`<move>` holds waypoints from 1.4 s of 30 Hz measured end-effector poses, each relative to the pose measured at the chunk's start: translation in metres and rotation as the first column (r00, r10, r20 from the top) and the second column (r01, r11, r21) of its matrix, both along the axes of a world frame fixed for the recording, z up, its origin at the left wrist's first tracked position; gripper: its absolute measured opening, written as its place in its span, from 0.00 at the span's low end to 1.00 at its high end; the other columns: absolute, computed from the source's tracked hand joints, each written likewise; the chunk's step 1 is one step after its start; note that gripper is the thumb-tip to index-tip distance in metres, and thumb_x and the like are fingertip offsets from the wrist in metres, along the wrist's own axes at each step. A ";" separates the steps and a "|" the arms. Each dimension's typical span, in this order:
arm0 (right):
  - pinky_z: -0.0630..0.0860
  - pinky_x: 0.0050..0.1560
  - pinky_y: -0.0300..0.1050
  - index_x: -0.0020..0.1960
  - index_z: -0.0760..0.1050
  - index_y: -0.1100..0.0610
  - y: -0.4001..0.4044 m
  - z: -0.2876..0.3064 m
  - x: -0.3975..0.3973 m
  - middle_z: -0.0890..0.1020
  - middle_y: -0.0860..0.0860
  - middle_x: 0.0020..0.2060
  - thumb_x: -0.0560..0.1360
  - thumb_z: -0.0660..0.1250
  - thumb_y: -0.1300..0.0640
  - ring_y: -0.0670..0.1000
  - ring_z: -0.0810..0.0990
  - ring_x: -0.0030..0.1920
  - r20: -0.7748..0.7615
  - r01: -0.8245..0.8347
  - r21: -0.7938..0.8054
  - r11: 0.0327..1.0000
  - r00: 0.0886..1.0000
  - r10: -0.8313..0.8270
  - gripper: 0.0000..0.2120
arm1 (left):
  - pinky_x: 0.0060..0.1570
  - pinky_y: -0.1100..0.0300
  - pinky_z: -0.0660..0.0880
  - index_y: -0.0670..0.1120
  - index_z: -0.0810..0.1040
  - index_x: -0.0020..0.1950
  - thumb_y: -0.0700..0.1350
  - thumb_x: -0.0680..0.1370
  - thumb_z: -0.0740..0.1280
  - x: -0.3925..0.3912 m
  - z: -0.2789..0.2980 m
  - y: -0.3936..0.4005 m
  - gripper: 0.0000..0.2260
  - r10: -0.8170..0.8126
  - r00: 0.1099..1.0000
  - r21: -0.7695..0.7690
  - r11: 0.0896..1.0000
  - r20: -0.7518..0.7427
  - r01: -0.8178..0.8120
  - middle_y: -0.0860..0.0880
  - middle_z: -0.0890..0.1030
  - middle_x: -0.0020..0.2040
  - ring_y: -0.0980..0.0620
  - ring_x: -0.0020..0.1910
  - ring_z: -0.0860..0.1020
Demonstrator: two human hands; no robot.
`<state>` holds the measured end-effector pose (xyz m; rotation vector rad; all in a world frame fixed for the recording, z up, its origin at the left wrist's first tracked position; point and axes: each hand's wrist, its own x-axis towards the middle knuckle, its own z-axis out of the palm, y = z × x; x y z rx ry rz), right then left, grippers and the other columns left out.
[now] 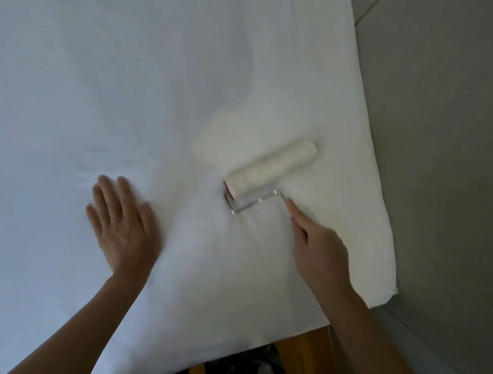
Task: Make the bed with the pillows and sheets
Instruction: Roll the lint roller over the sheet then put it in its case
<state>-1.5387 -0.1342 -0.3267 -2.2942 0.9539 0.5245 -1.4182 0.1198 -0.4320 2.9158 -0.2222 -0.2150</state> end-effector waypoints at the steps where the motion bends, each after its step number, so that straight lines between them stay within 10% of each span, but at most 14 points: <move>1: 0.73 0.38 0.45 0.71 0.66 0.40 0.000 -0.005 0.025 0.82 0.51 0.39 0.82 0.57 0.54 0.53 0.79 0.38 0.025 -0.007 -0.007 1.000 1.000 0.007 0.20 | 0.75 0.43 0.47 0.41 0.54 0.79 0.48 0.83 0.49 0.008 0.000 -0.005 0.25 0.000 1.000 -0.007 1.000 -0.006 0.000 0.37 0.52 0.79 0.39 0.78 0.51; 13: 0.76 0.49 0.49 0.73 0.65 0.43 -0.003 -0.038 0.240 0.81 0.50 0.53 0.83 0.53 0.56 0.54 0.79 0.52 0.205 -0.033 0.012 0.999 0.978 0.030 0.20 | 0.76 0.43 0.43 0.42 0.48 0.79 0.53 0.83 0.48 0.114 -0.009 -0.057 0.28 0.137 0.991 0.020 0.990 0.006 -0.137 0.38 0.47 0.79 0.40 0.78 0.46; 22: 0.63 0.30 0.33 0.70 0.69 0.40 -0.009 -0.041 0.114 0.63 0.44 0.23 0.80 0.55 0.49 0.45 0.67 0.25 0.236 -0.003 -0.039 0.999 0.972 0.012 0.19 | 0.76 0.42 0.44 0.40 0.48 0.79 0.54 0.83 0.46 0.135 -0.019 -0.068 0.29 0.129 0.990 0.022 0.991 0.065 -0.130 0.36 0.49 0.79 0.37 0.78 0.47; 28: 0.73 0.32 0.38 0.70 0.63 0.33 -0.011 -0.013 0.018 0.82 0.53 0.36 0.78 0.55 0.46 0.49 0.80 0.30 0.117 -0.005 -0.018 1.000 0.993 0.007 0.21 | 0.74 0.38 0.48 0.39 0.50 0.79 0.55 0.83 0.46 0.134 -0.024 -0.067 0.29 0.143 0.987 0.016 0.989 0.073 -0.145 0.35 0.51 0.78 0.35 0.77 0.50; 42: 0.66 0.27 0.43 0.70 0.69 0.47 -0.021 -0.027 0.127 0.71 0.49 0.27 0.80 0.58 0.54 0.46 0.67 0.26 0.308 0.056 0.050 0.997 0.949 -0.069 0.18 | 0.72 0.36 0.54 0.42 0.50 0.79 0.61 0.81 0.41 0.133 -0.031 -0.062 0.32 0.168 0.983 0.004 0.986 0.077 -0.169 0.37 0.53 0.78 0.34 0.76 0.54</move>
